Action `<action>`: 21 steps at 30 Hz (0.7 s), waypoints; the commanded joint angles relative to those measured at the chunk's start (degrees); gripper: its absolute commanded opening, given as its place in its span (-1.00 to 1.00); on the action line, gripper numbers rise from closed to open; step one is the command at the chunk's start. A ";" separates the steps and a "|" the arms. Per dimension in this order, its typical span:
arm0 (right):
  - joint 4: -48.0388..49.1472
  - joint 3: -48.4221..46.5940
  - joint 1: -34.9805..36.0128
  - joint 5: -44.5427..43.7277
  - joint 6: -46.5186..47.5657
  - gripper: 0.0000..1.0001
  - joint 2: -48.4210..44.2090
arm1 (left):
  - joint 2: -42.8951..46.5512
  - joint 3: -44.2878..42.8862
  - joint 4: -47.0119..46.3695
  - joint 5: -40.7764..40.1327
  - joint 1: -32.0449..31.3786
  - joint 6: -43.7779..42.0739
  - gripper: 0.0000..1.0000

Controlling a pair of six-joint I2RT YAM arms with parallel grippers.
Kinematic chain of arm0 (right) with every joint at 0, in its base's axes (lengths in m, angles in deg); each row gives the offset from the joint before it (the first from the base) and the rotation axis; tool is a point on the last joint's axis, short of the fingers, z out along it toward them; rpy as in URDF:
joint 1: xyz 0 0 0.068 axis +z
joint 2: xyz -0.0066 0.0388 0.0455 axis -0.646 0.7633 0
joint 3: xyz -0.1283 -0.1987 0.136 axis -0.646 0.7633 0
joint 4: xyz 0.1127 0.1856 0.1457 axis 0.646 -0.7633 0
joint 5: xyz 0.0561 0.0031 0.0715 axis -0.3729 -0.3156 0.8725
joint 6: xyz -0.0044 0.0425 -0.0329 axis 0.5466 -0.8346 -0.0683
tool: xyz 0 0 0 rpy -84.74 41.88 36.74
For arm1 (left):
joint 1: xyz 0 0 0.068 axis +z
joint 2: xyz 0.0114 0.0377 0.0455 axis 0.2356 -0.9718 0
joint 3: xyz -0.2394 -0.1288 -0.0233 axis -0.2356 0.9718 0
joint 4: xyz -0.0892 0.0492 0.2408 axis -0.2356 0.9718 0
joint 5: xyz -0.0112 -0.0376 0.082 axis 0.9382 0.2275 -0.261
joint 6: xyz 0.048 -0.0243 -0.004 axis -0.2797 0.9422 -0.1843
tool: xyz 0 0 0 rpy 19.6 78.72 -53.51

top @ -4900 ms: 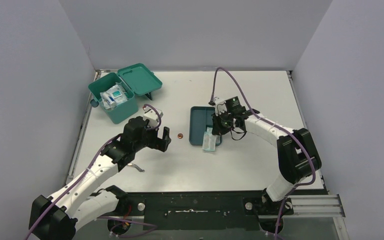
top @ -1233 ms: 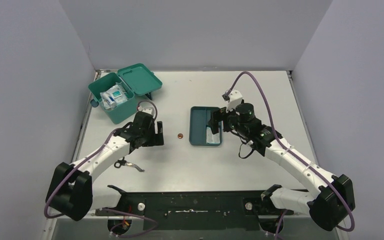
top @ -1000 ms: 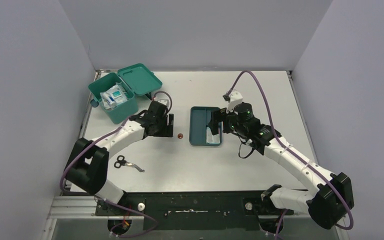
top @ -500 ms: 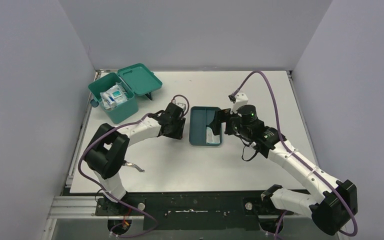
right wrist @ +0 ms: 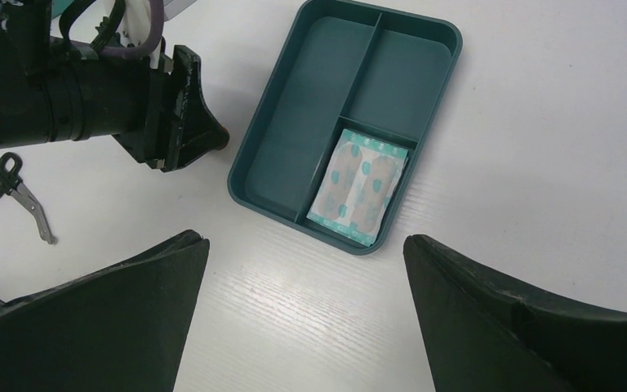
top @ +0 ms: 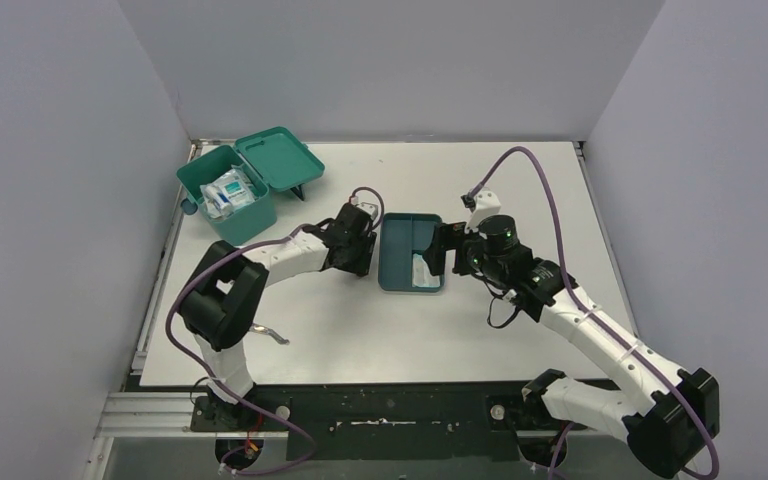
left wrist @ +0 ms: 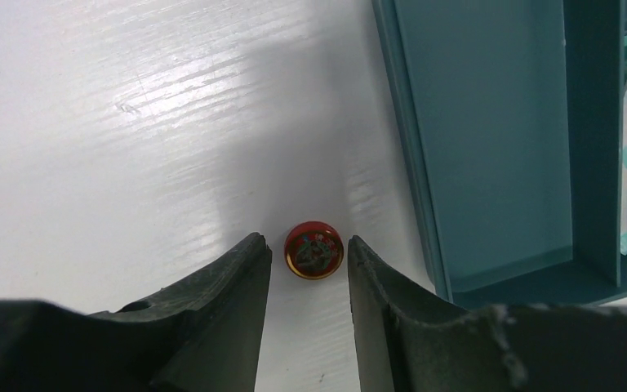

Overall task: Organize the medicine kit
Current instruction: Move the medical item to the center of the board.

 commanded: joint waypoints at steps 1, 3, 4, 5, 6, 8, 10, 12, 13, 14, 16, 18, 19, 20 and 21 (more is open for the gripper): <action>0.23 0.18 -0.34 -1.79 -0.23 0.90 -2.04 | -1.96 -3.20 -1.68 0.22 -0.36 -0.26 -0.24; -0.21 0.17 -0.39 -2.00 -0.01 0.90 -2.34 | -2.50 -3.41 -1.71 0.17 -0.45 -0.26 -0.24; -0.28 0.17 -0.40 -2.26 0.05 0.90 -2.41 | -2.71 -3.46 -1.84 0.24 -0.48 -0.26 -0.24; -0.41 0.24 -0.41 -2.46 0.11 0.90 -2.57 | -2.96 -3.50 -1.92 0.35 -0.49 -0.26 -0.24; -0.52 0.26 -0.49 -2.74 0.24 0.90 -2.73 | -3.20 -3.70 -1.83 0.40 -0.51 -0.27 -0.24; -0.63 0.41 -0.44 -2.89 0.29 0.90 -2.94 | -3.79 -4.21 -1.16 0.24 -0.63 -0.26 -0.25; -0.44 0.66 -0.43 -2.89 0.13 0.90 -3.05 | -4.34 -4.79 -0.01 -0.02 -0.83 -0.41 -0.32; -0.01 1.02 -0.43 -2.89 0.03 0.90 -2.99 | -4.72 -5.78 1.37 -0.70 -1.08 -0.74 -0.37; 0.12 1.12 -0.44 -2.89 0.02 0.90 -2.85 | -4.84 -6.06 2.09 -1.22 -1.19 -0.85 -0.38; 0.02 1.09 -0.48 -2.89 0.07 0.90 -2.64 | -4.86 -6.25 2.61 -1.68 -1.30 -0.94 -0.38; -0.34 0.84 -0.44 -2.89 0.26 0.90 -2.30 | -4.87 -6.18 3.32 -2.21 -1.51 -0.84 -0.38; -0.55 0.79 -0.51 -2.89 0.29 0.90 -2.09 | -4.70 -5.94 3.50 -2.26 -1.54 -0.57 -0.38; -0.49 0.91 -0.44 -2.89 0.20 0.90 -2.15 | -4.68 -5.93 3.59 -2.06 -1.59 -0.49 -0.38; -0.32 1.06 -0.43 -2.89 0.06 0.90 -2.28 | -4.67 -5.91 3.76 -1.82 -1.55 -0.44 -0.38; -0.11 1.24 -0.47 -2.89 0.03 0.90 -2.26 | -4.68 -5.94 3.98 -1.48 -1.58 -0.44 -0.38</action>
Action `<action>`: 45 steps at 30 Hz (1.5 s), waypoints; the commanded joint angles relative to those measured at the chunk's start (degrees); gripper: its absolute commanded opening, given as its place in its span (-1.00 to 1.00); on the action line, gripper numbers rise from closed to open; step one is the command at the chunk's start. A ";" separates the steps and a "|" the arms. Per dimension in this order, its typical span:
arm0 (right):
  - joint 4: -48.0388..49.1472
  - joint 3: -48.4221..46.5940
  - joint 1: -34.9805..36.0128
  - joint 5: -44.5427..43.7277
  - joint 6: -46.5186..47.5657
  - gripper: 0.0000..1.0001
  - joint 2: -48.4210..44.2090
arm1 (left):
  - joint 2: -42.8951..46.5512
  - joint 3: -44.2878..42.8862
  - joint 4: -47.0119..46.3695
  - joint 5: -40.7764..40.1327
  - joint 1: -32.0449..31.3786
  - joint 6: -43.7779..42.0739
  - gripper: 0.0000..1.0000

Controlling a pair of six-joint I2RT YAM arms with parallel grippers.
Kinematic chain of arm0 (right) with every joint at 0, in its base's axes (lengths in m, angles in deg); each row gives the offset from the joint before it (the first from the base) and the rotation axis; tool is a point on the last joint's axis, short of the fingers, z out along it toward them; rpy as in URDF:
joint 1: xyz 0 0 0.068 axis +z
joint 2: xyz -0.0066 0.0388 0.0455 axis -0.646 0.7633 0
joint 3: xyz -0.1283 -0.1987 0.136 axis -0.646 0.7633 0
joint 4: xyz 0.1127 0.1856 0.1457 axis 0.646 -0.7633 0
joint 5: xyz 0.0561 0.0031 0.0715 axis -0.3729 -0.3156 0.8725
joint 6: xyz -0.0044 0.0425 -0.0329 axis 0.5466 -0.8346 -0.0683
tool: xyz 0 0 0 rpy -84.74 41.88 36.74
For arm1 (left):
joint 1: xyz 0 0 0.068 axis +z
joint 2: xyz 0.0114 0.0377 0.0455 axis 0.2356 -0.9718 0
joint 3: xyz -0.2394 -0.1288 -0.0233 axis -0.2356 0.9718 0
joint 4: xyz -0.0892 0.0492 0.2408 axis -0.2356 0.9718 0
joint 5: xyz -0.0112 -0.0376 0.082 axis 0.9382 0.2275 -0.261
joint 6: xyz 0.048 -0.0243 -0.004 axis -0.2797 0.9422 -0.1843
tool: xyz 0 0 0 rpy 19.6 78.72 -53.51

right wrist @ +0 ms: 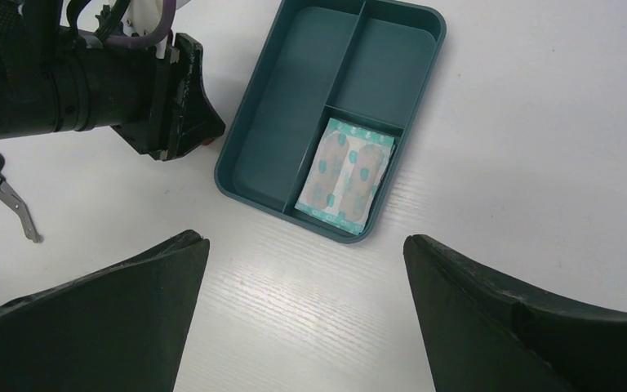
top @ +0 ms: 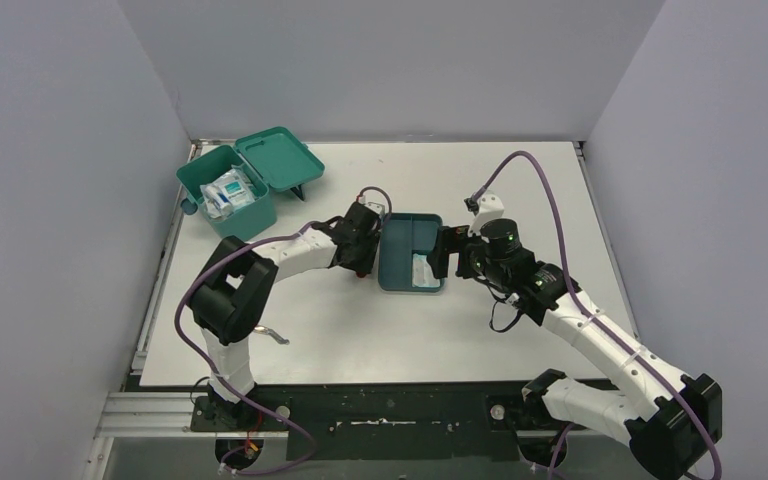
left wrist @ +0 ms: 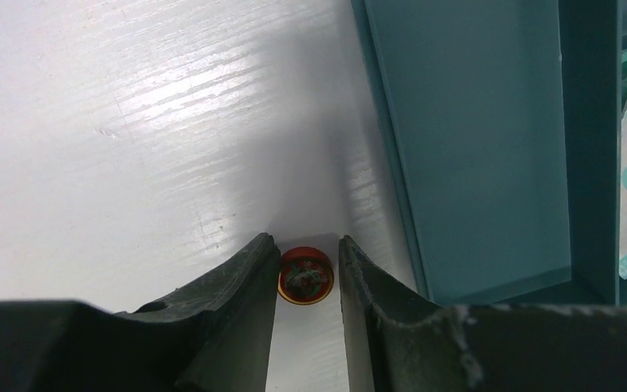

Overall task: Organize the medicine kit
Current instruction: Move the medical item to the center of the board.

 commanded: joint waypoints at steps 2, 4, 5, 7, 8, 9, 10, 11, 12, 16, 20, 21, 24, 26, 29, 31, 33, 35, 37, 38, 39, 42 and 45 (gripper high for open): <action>1.77 0.43 -0.43 -1.43 -0.10 0.90 -0.56 | -0.49 -2.10 2.98 0.70 -0.34 -0.13 -0.40; 1.87 0.54 -0.46 -1.43 -0.11 0.90 -0.43 | -0.33 -2.57 3.67 1.18 -0.32 0.19 -0.43; 1.88 0.63 -0.45 -1.43 -0.06 0.90 -0.34 | -0.17 -2.67 4.13 1.28 -0.40 0.44 -0.44; 1.81 0.65 -0.45 -1.43 -0.02 0.90 -0.13 | 0.41 -2.62 4.62 1.55 -0.54 0.89 -0.44; 1.60 0.57 -0.50 -1.43 0.02 0.90 -0.12 | 0.62 -2.48 4.80 1.78 -0.62 1.07 -0.44; 1.40 0.48 -0.44 -1.43 -0.02 0.89 -0.11 | 0.83 -2.42 5.05 1.90 -0.67 1.20 -0.44; 1.28 0.46 -0.43 -1.43 -0.02 0.89 -0.23 | 0.93 -2.48 5.47 1.85 -0.79 1.29 -0.44; 1.26 0.53 -0.48 -1.43 -0.02 0.89 -0.47 | 0.95 -2.56 5.83 1.78 -0.82 1.32 -0.45; 1.38 0.67 -0.50 -1.43 -0.16 0.89 -0.67 | 1.03 -2.51 6.21 1.76 -0.95 1.38 -0.44; 1.70 0.81 -0.43 -1.43 -0.41 0.89 -1.17 | 2.13 -1.55 6.84 2.11 -1.39 2.31 -0.44; 1.79 0.17 -0.48 -1.26 -0.69 0.89 -0.46 | 3.57 -0.47 6.69 3.35 -1.50 3.53 -0.38; 1.91 0.12 -0.43 -1.25 -0.95 0.89 -0.20 | 3.79 -0.46 6.82 3.48 -1.53 3.78 -0.36; 2.47 0.11 -0.38 -0.71 -1.97 0.88 0.37 | 4.30 -0.41 7.93 3.85 -1.49 4.20 -0.30; 2.58 0.11 -0.34 -0.31 -2.62 0.87 0.65 | 4.74 -0.22 8.46 4.00 -1.52 4.95 -0.29; 2.70 0.35 -0.26 -0.05 -3.26 0.86 0.67 | 6.31 0.43 8.60 4.29 -1.50 5.66 -0.20; 2.95 0.65 -0.19 0.25 -3.72 0.87 0.56 | 7.35 0.49 8.74 4.10 -1.38 5.86 -0.13; 3.39 0.76 0.11 0.72 -4.22 0.86 0.77 | 9.32 0.48 8.91 3.98 -0.86 6.04 -0.08; 3.82 0.61 0.58 1.07 -5.06 0.83 1.44 | 11.49 0.72 8.04 5.32 0.13 5.89 -0.05; 4.33 0.32 1.07 1.36 -5.93 0.78 2.39 | 14.45 1.96 4.99 9.10 1.51 5.32 -0.01; 4.68 0.15 1.41 1.45 -6.32 0.74 2.95 | 15.96 2.61 3.44 11.74 2.70 5.32 0.01; 4.98 -0.07 1.75 1.51 -6.62 0.69 3.63 | 17.33 3.36 2.25 13.99 4.02 5.51 0.04; 5.07 -1.31 2.90 1.09 -7.30 0.57 6.29 | 22.11 5.90 -1.10 20.45 9.41 6.73 0.08; 5.04 -2.72 4.33 0.42 -7.70 0.46 8.84 | 27.69 10.07 -4.31 24.57 15.21 7.35 0.17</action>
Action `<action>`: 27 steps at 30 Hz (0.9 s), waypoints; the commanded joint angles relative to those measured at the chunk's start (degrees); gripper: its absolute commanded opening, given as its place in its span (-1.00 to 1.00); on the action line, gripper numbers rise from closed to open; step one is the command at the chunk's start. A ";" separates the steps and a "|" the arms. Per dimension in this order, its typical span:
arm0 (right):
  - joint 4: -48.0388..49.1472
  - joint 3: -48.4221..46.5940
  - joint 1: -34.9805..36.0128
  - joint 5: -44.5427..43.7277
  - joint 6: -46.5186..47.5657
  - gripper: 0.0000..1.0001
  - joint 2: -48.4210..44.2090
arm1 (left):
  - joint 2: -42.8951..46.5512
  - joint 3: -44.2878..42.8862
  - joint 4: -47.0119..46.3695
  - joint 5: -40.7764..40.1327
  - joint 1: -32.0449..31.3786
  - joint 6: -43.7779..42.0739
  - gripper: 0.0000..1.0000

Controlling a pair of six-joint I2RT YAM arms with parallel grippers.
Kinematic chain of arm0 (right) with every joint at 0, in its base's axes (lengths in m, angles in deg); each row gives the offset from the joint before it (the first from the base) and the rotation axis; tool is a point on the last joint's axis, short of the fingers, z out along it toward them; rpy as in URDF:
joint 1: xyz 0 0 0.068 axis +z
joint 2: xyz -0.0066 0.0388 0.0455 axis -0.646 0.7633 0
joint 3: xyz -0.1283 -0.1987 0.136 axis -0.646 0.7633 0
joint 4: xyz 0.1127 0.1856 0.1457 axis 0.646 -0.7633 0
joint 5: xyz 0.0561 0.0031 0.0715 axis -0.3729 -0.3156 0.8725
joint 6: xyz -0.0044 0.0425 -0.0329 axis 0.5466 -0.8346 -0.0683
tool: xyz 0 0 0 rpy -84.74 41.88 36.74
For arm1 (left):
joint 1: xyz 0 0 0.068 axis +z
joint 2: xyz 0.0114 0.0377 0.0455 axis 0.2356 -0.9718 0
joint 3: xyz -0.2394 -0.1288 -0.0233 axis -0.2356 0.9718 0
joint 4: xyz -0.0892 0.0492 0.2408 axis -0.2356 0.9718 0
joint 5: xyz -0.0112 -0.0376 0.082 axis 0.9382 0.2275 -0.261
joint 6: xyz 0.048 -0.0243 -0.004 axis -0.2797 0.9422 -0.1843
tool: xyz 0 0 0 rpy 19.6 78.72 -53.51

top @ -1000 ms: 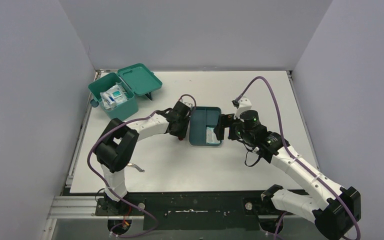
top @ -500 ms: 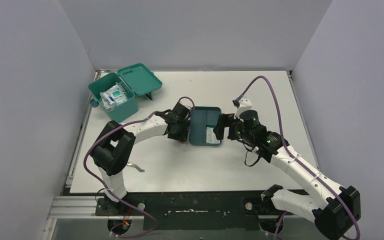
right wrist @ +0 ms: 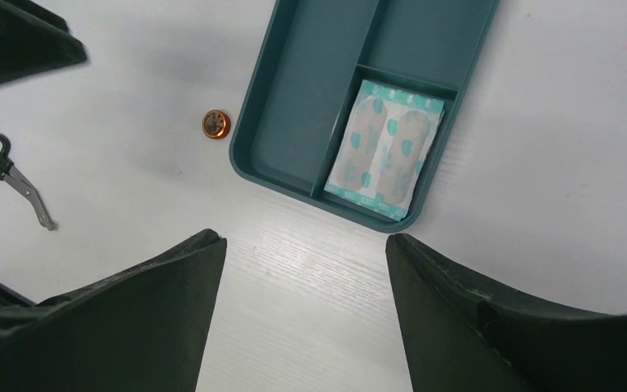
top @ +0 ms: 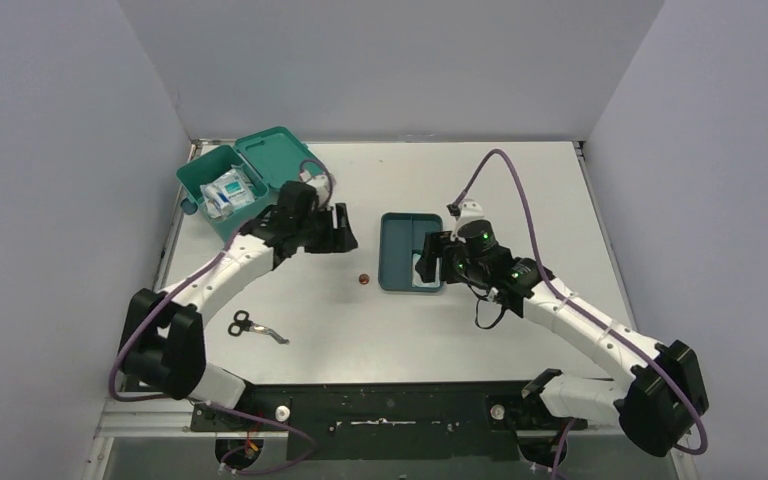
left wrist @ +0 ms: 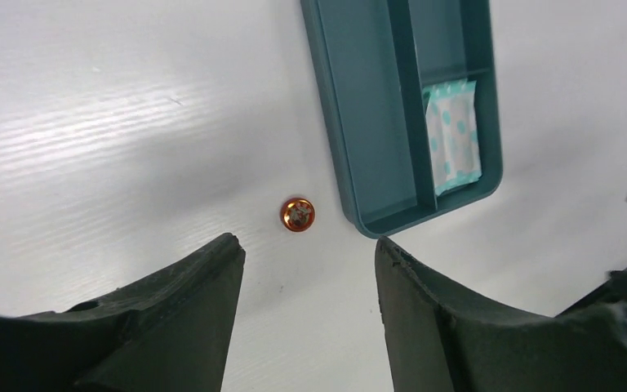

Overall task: Organize the medicine kit
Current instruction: Move the medical item to the center of the board, then pick up the medical item at the center of the board.

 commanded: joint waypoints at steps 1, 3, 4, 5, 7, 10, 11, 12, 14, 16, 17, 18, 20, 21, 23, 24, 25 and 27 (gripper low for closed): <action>2.74 -3.91 2.31 -1.06 -1.92 0.42 3.24 | 8.80 4.64 -7.02 9.37 7.92 0.68 0.22; 2.90 -4.84 3.48 -1.69 -2.41 0.34 5.08 | 11.66 6.31 -6.45 9.76 11.03 -1.36 0.31; 3.00 -5.47 4.11 -1.86 -2.61 0.29 6.01 | 12.69 6.81 -5.84 10.08 12.61 -2.45 0.34; 3.01 -6.10 4.75 -2.15 -2.81 0.26 7.09 | 13.63 7.33 -4.99 10.59 14.15 -3.41 0.36; 3.01 -7.64 6.28 -2.54 -3.17 0.20 9.26 | 15.48 8.12 -3.60 11.72 16.80 -5.15 0.39; 3.01 -10.63 8.93 -5.31 -3.39 0.09 12.72 | 18.96 9.39 -1.43 10.76 18.46 -8.11 0.93; 2.94 -11.57 9.76 -5.82 -3.44 0.07 14.01 | 20.23 9.86 -0.88 9.54 18.47 -9.12 0.94; 2.81 -12.57 10.38 -6.14 -3.15 0.06 15.28 | 22.00 10.48 -0.71 8.12 18.44 -9.64 0.95; 1.96 -14.74 11.30 -7.14 -2.81 0.05 17.77 | 24.57 11.85 -0.63 4.78 18.44 -9.99 0.95; 2.08 -16.32 12.02 -7.86 -2.26 -0.03 19.97 | 26.76 13.10 -0.43 0.37 18.52 -10.39 0.95; 2.16 -17.22 12.32 -7.93 -2.09 -0.10 21.11 | 27.65 13.97 -0.19 -2.11 18.47 -10.67 0.95; 2.07 -18.20 12.66 -7.98 -1.83 -0.16 22.33 | 28.65 14.73 0.28 -4.51 18.45 -10.84 0.95; 1.16 -20.72 13.38 -8.14 -1.47 -0.20 25.18 | 30.44 16.15 0.98 -7.98 18.44 -12.01 0.95; 0.56 -21.90 13.80 -8.22 -1.32 -0.20 26.52 | 31.41 16.51 1.37 -9.72 18.38 -12.49 0.95; 0.38 -23.46 14.82 -8.55 -1.12 -0.21 29.06 | 33.22 17.13 1.64 -13.00 18.22 -12.66 0.95; 0.37 -24.08 15.16 -8.71 -1.11 -0.22 30.40 | 33.92 17.13 1.60 -14.29 18.11 -12.67 0.95; 0.37 -24.70 15.54 -8.84 -1.06 -0.22 31.52 | 34.36 17.05 1.78 -15.39 17.87 -12.67 0.95; 0.31 -26.19 15.97 -8.94 -0.78 -0.22 33.79 | 34.55 16.70 2.42 -17.22 17.54 -12.93 0.95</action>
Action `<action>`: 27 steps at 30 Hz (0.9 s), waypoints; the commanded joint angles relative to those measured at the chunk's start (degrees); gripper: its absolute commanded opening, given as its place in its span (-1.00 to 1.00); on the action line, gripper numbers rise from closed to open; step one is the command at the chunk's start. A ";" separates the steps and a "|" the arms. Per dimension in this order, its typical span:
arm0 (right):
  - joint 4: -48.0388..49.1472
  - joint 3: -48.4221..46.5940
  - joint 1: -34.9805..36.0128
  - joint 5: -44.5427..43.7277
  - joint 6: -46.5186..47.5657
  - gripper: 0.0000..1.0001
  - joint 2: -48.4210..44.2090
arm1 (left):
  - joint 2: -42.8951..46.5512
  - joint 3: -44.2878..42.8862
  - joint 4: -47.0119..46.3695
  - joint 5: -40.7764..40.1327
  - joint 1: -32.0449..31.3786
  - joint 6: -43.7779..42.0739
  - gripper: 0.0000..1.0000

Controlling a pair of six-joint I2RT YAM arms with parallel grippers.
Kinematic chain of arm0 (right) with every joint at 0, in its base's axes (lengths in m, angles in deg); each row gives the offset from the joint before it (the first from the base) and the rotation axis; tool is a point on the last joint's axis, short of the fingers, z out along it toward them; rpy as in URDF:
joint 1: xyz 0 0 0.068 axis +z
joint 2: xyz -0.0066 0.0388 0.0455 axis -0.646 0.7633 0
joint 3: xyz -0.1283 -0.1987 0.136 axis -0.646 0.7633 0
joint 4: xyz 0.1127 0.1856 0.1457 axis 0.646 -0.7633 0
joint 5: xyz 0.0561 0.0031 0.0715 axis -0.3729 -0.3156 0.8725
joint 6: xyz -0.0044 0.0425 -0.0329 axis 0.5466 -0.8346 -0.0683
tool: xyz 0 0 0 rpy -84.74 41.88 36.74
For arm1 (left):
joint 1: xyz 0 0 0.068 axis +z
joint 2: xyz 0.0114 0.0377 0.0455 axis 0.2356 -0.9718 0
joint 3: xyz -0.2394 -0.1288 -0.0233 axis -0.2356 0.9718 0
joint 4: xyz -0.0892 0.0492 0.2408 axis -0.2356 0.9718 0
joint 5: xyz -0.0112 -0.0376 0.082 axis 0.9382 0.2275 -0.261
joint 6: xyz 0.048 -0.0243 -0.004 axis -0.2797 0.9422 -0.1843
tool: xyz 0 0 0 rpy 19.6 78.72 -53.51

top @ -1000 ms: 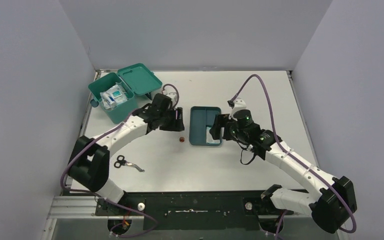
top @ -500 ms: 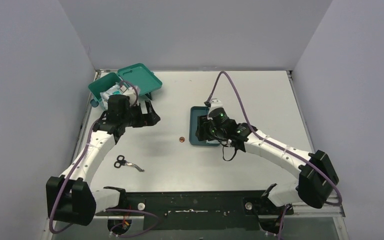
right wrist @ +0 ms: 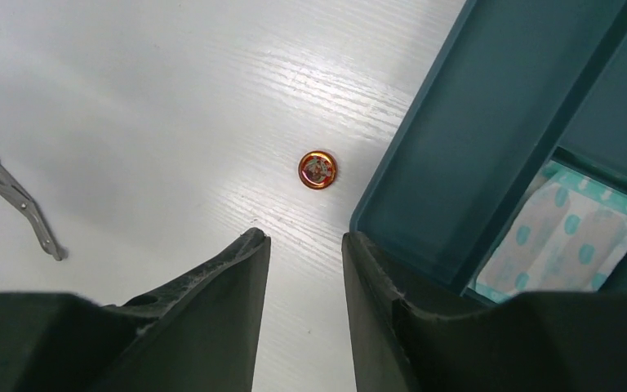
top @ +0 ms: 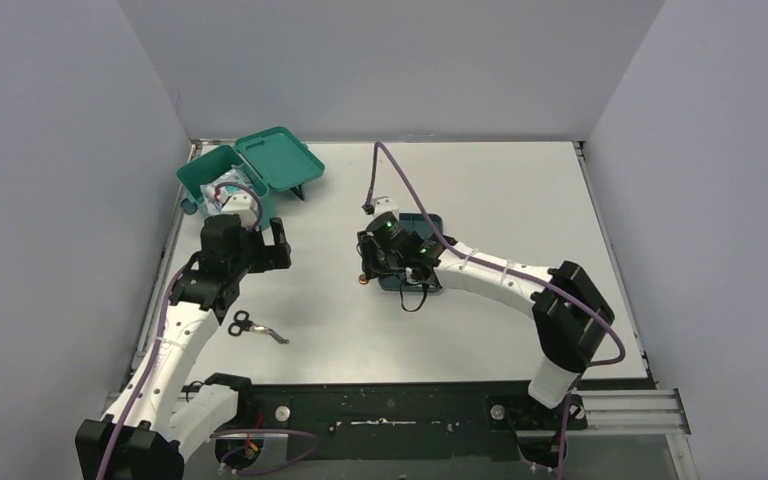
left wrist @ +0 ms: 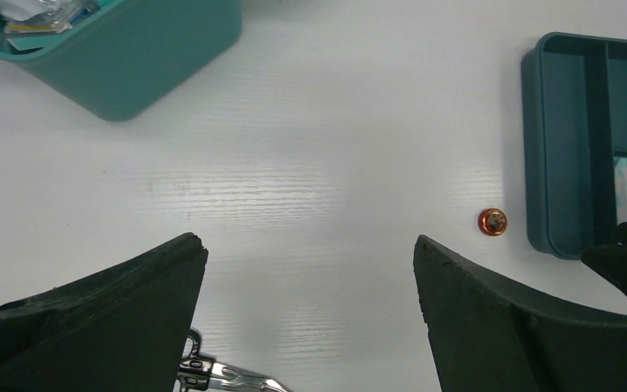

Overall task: Organize the medicine kit
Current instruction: Pick up the medical item at the center of the board.

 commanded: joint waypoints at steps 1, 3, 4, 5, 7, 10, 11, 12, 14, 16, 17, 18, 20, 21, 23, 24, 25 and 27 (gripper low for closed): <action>0.30 -4.56 1.55 -2.36 1.15 -0.23 4.19 | 2.14 -0.82 0.33 -8.15 -0.79 -2.05 0.95; -0.41 -6.47 1.85 -2.75 1.40 -0.24 6.54 | 2.39 -0.98 0.39 -9.62 -0.95 -2.30 0.95; -0.82 -7.41 1.99 -2.92 1.57 -0.24 7.64 | 2.44 -1.03 0.55 -10.06 -1.03 -2.31 0.95; -1.00 -8.13 2.07 -2.98 1.67 -0.24 8.62 | 2.53 -1.03 0.69 -10.22 -1.16 -2.39 0.95; -1.00 -9.10 2.27 -3.22 1.80 -0.24 10.24 | 2.82 -0.92 0.96 -10.26 -1.58 -2.52 0.95; -0.82 -10.03 2.31 -3.59 1.96 -0.24 12.32 | 3.12 -0.99 1.28 -11.13 -2.10 -2.66 0.95; -0.77 -10.21 2.33 -3.74 1.93 -0.24 12.90 | 3.22 -1.00 1.39 -11.29 -2.07 -2.67 0.95; -0.80 -10.51 2.30 -3.88 2.04 -0.24 13.55 | 3.28 -1.00 1.40 -11.39 -2.07 -2.66 0.95; -1.42 -11.41 2.42 -4.00 1.94 -0.24 14.84 | 3.27 -1.00 1.31 -11.20 -2.14 -2.58 0.95; -2.10 -12.11 2.39 -4.41 2.06 -0.23 16.20 | 3.38 -1.11 1.11 -11.07 -2.25 -2.49 0.95; -2.32 -12.42 2.41 -4.67 2.07 -0.22 16.68 | 3.43 -1.16 1.06 -10.98 -2.35 -2.49 0.95; -2.57 -12.72 2.40 -4.88 2.14 -0.22 17.21 | 3.37 -1.02 1.05 -10.96 -2.33 -2.49 0.95; -3.18 -13.30 2.39 -5.58 2.32 -0.21 17.93 | 3.49 -1.02 1.06 -11.04 -2.34 -2.49 0.95; -3.36 -13.41 2.39 -5.97 2.39 -0.21 18.10 | 3.54 -1.05 1.17 -11.12 -2.45 -2.49 0.95; -3.12 -13.52 2.40 -6.35 2.42 -0.20 18.52 | 3.61 -1.01 1.12 -11.14 -2.42 -2.53 0.95; -3.10 -13.64 2.41 -6.36 2.47 -0.19 18.70 | 3.70 -1.06 1.10 -11.21 -2.44 -2.57 0.95; -3.03 -13.83 2.39 -6.26 2.48 -0.18 18.94 | 3.78 -1.10 1.14 -11.27 -2.45 -2.53 0.95; -3.10 -14.23 2.43 -6.17 2.43 -0.15 19.67 | 3.72 -1.01 1.13 -11.31 -2.46 -2.57 0.95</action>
